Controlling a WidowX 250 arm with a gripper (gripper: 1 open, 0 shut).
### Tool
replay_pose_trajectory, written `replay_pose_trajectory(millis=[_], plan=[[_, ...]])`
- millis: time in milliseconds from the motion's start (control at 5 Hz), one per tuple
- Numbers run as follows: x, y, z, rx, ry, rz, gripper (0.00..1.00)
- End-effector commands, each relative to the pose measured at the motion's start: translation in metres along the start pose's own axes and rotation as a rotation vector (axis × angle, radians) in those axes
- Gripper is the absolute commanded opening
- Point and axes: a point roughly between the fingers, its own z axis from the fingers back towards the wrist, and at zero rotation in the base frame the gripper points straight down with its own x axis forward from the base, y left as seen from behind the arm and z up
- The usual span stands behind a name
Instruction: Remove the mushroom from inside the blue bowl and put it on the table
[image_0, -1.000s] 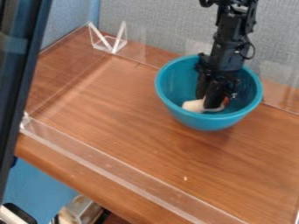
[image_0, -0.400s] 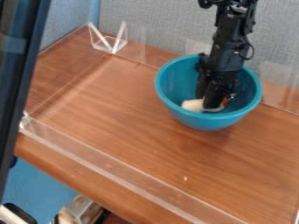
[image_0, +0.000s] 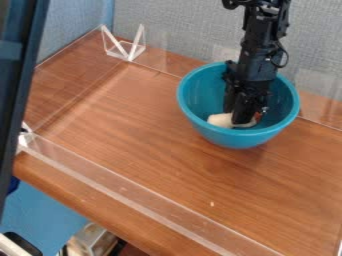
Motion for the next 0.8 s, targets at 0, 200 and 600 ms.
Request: replay_pose_trajectory(millis=[0, 200, 600], plan=[[-0.014, 0.004, -0.019, -0.029, 0.027, 0.012, 0.0], [-0.016, 0.003, -0.013, -0.029, 0.02, 0.017, 0.0], [-0.021, 0.002, -0.003, -0.027, 0.004, 0.028, 0.0]])
